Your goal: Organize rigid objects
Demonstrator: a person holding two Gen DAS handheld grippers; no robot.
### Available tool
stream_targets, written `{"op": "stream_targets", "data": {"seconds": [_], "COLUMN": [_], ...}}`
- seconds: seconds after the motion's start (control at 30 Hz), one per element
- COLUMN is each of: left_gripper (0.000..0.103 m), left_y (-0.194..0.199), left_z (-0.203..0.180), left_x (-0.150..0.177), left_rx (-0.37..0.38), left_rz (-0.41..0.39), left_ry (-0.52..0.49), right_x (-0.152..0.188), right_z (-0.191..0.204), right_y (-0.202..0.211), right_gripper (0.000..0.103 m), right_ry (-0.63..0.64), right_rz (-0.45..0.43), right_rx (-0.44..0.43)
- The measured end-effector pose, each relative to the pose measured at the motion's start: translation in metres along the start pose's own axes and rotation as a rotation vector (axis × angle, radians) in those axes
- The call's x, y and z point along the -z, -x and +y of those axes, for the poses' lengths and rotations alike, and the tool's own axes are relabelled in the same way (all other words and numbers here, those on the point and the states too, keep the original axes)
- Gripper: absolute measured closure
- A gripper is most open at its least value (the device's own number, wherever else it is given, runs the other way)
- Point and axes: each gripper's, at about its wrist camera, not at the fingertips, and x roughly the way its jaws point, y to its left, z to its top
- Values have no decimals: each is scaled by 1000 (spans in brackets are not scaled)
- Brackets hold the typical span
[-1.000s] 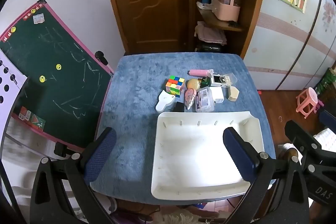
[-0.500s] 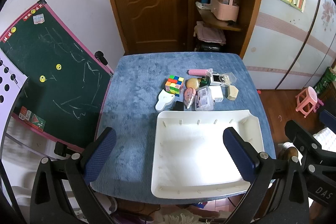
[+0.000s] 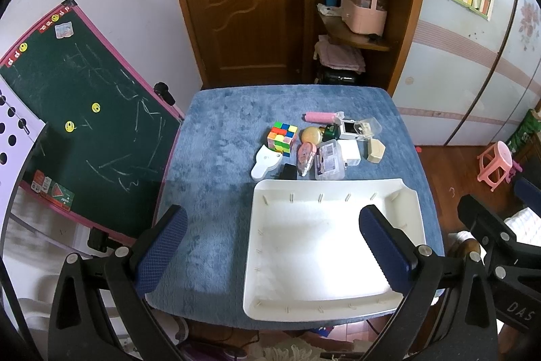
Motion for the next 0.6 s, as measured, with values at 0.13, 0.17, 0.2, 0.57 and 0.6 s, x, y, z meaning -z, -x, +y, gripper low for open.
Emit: {"op": "stream_targets", "data": {"seconds": [0.13, 0.17, 0.2, 0.57, 0.6], "left_gripper": [2, 2, 2, 2, 2], "left_y": [1, 1, 2, 7, 7], "left_z": [-1, 1, 2, -2, -2], "left_x": [2, 2, 0, -4, -3], "left_rx": [-8, -10, -12, -17, -17], "left_rz": [-16, -20, -23, -39, -38], "left_ry": [10, 12, 13, 13, 12], "right_x": [0, 0, -1, -10, -10], "right_z": [-2, -2, -2, -7, -7], "right_y": [5, 7, 8, 12, 9], "right_gripper": [1, 1, 1, 1, 1], "right_ry": [1, 3, 6, 18, 20], "right_rz": [-6, -11, -16, -74, -74], "right_rx": [0, 0, 0, 6, 6]}}
